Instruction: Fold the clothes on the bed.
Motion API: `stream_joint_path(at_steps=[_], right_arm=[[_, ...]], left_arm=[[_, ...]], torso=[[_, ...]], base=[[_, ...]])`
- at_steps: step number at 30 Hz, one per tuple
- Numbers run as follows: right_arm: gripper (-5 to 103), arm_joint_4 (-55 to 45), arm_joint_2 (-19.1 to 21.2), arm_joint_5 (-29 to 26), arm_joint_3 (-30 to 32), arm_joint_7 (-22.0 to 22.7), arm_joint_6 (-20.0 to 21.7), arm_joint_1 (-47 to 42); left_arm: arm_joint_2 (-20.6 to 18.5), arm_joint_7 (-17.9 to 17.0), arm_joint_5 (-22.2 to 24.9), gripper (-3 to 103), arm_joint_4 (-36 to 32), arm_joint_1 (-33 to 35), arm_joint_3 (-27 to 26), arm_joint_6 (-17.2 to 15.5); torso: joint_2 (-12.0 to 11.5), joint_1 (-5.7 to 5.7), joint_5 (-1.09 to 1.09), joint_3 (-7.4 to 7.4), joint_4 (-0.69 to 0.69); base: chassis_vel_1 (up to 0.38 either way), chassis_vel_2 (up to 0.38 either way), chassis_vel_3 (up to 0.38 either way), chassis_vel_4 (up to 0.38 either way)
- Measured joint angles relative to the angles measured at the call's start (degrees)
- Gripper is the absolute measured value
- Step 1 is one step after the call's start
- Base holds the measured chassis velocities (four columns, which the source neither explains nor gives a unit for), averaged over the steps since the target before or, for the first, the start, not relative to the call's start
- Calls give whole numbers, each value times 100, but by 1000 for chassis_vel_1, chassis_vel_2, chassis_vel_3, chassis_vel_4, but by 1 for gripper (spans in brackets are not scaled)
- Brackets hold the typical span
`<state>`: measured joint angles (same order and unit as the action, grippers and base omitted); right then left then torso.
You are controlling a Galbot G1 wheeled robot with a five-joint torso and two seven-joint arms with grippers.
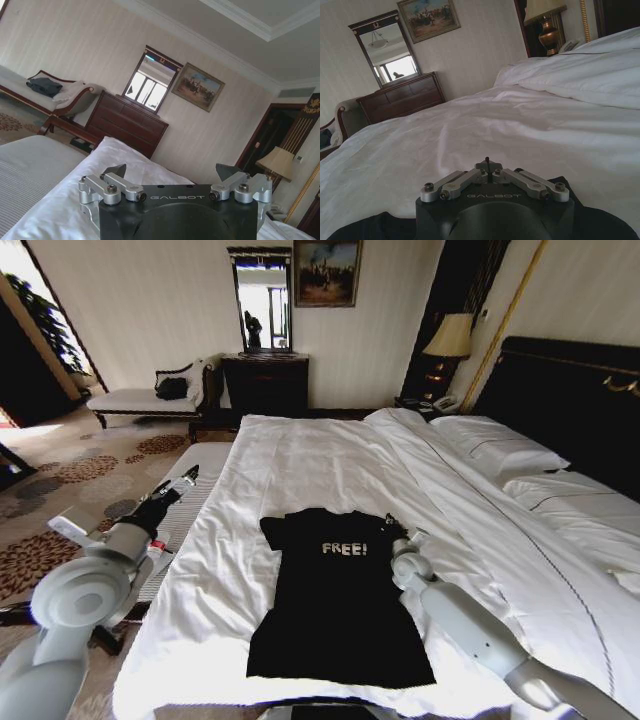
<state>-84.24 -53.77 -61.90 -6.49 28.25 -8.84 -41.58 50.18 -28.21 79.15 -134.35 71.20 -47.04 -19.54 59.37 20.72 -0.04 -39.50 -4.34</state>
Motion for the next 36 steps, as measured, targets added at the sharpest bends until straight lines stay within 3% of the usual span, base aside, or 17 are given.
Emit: stream_joint_path(at_steps=[13,15,18,21,23,24,26,27,31,33,36], right_arm=[[-3,485,-502,351,-548,-24,-46,238],[7,573,-567,489,-599,2,-45,239],[12,599,-581,529,-615,6,-46,240],[28,434,-477,517,-643,-35,-148,194],[28,306,-416,471,-652,-44,-182,167],[33,115,-340,390,-660,-44,-217,132],[44,-635,-88,-3,-599,26,-242,40],[44,-635,-88,-3,-599,26,-242,40],[66,-1334,339,-1142,-218,642,84,66],[66,-1349,442,-1336,-135,741,156,83],[82,-1291,784,-1881,63,1251,769,97]], left_arm=[[1,-2,-5,100,-41,76,-41,-6],[11,-1,-6,100,-44,81,-44,-8],[24,-2,-5,100,-47,84,-44,-9],[36,-2,-6,100,-51,90,-45,-11],[37,-2,-6,100,-50,91,-48,-11],[37,-2,-7,100,-48,92,-54,-11],[46,-3,-8,100,-37,102,-59,-11],[46,-3,-8,100,-37,102,-59,-11],[53,-3,-19,100,-15,122,-65,-12],[54,-3,-19,100,-10,120,-65,-12],[77,-3,-23,100,-11,79,-28,-12]], torso=[[0,0,1,0,0],[0,0,1,0,1],[0,0,1,0,1],[0,0,2,0,1],[0,0,2,0,0],[0,0,1,0,-1],[0,0,3,0,0],[0,0,3,0,0],[0,0,0,0,2],[0,0,0,0,2],[0,0,3,0,-2]], base=[[0,0,0,0],[0,0,0,0],[0,0,0,0],[0,0,0,0],[0,0,0,0],[0,0,0,0],[0,0,0,0],[0,0,0,0],[0,0,0,0],[0,0,0,0],[0,0,0,0]])
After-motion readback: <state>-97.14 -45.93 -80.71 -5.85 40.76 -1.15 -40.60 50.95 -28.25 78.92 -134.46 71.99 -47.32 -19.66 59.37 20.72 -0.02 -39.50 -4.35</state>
